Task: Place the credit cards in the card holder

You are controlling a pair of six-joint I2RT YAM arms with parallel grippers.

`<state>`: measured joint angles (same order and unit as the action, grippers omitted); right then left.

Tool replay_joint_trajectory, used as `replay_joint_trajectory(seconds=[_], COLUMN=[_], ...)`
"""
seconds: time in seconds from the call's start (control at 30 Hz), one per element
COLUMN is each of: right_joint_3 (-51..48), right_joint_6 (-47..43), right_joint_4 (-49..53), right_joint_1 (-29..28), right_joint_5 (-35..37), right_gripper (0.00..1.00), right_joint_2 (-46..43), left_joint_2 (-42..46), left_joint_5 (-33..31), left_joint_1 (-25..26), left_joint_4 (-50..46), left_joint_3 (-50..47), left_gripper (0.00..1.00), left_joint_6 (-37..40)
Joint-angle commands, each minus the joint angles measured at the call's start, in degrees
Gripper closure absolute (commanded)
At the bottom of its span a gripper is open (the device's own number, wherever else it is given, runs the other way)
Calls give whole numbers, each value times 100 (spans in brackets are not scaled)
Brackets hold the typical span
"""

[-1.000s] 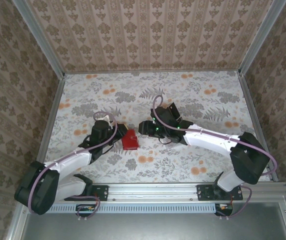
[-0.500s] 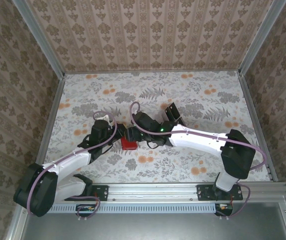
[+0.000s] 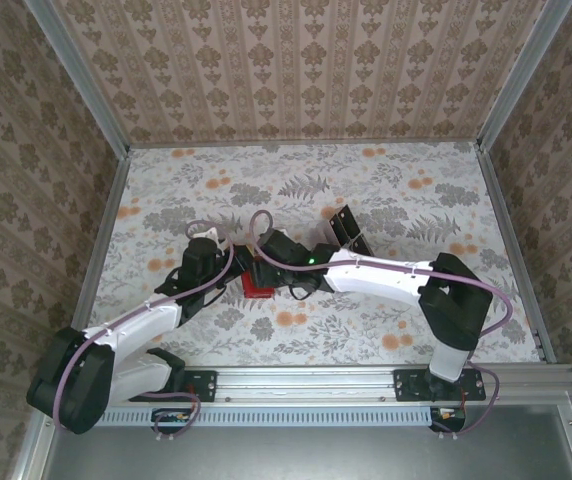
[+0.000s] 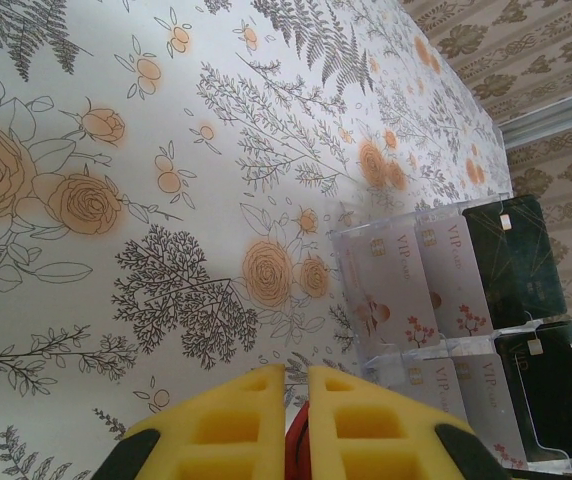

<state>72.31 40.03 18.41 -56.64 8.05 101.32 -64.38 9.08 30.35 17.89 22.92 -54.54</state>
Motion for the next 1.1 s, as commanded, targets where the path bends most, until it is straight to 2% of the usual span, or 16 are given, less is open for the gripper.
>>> replay_joint_trajectory(seconds=[0.0, 0.27, 0.57, 0.8, 0.87, 0.93, 0.97, 1.0, 1.07], right_joint_3=[169, -98, -897, -1023, -1035, -1031, -1026, -1019, -1017], right_joint_6=[-77, -50, 97, 48, 56, 91, 108, 125, 144], right_joint_4=[111, 221, -75, -621, -764, -868, -896, -910, -944], right_joint_1=[-40, 14, 395, 477, 480, 495, 498, 503, 497], right_joint_5=[278, 390, 251, -516, -697, -854, -903, -943, -1019], right_gripper=[49, 100, 100, 100, 100, 100, 100, 100, 100], right_joint_2=[181, 137, -565, -756, -771, -748, -746, -737, -723], left_joint_2=[79, 92, 89, -164, -252, -314, -334, -345, -348], left_joint_5=[-30, -51, -116, -134, -158, -194, -221, -255, -326], left_joint_1=[35, 41, 50, 50, 50, 50, 50, 51, 50], left_joint_4=[-44, -57, -34, 54, 58, 52, 22, -38, -145], left_joint_3=[188, 186, 65, 1, -15, -48, -55, -55, -74], left_gripper=[100, 100, 100, 100, 84, 55, 43, 35, 28], left_joint_6=[67, 81, 91, 162, 215, 279, 306, 350, 432])
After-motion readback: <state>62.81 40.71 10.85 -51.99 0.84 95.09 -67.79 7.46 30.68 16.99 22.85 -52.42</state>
